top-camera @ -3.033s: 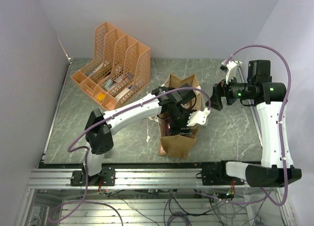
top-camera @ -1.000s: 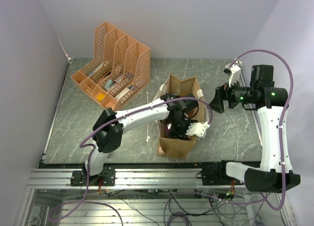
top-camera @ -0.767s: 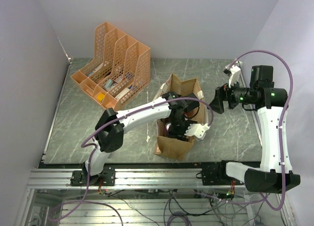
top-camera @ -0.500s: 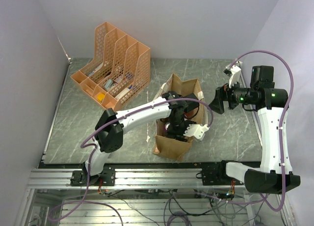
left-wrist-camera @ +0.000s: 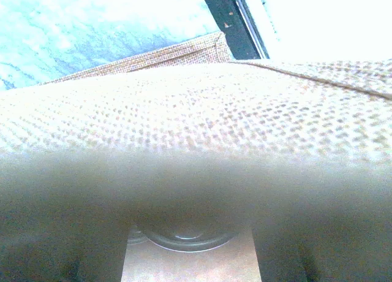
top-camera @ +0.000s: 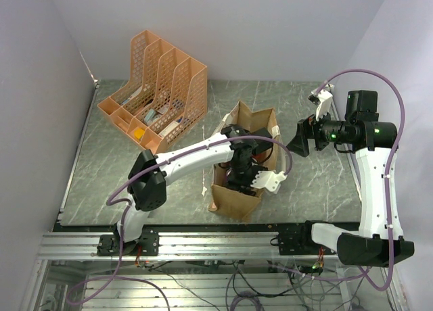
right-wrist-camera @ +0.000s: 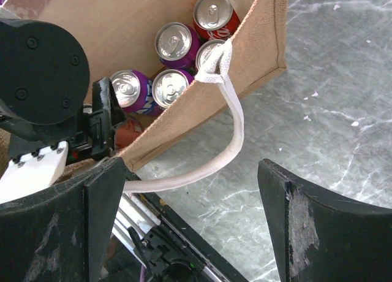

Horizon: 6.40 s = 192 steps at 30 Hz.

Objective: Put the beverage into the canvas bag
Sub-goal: Place the drink in the canvas bag.

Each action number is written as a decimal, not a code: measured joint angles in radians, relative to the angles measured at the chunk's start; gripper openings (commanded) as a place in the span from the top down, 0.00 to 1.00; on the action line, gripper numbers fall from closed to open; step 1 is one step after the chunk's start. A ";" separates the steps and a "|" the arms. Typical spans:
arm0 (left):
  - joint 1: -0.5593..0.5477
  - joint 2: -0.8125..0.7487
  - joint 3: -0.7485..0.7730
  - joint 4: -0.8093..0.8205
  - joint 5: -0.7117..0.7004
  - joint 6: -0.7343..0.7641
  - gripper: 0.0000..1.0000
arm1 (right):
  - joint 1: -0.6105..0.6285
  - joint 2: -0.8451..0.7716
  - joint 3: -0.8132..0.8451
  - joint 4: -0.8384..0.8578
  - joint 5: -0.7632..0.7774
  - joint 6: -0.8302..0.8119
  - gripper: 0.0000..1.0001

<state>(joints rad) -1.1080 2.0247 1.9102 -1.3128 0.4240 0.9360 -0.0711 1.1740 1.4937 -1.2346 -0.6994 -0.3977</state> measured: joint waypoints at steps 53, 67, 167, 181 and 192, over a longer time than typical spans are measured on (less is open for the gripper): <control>-0.002 -0.164 -0.242 0.168 -0.088 -0.040 0.90 | -0.007 -0.003 -0.019 0.002 -0.060 0.016 0.13; -0.002 -0.171 -0.231 0.105 -0.116 -0.011 0.85 | 0.042 0.116 0.093 0.004 -0.113 0.020 0.15; -0.035 -0.047 -0.105 0.090 -0.020 -0.030 0.23 | 0.151 0.264 0.090 0.016 0.085 0.131 1.00; -0.041 -0.047 -0.104 0.085 -0.015 -0.070 0.03 | 0.151 0.249 0.082 0.017 0.091 0.126 1.00; -0.041 -0.043 -0.064 0.039 -0.016 -0.072 0.08 | 0.151 0.241 0.082 0.019 0.097 0.127 1.00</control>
<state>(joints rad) -1.1492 1.9816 1.8465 -1.2739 0.4080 0.8635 0.0795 1.4151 1.5757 -1.2160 -0.6022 -0.2707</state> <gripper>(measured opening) 0.942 0.040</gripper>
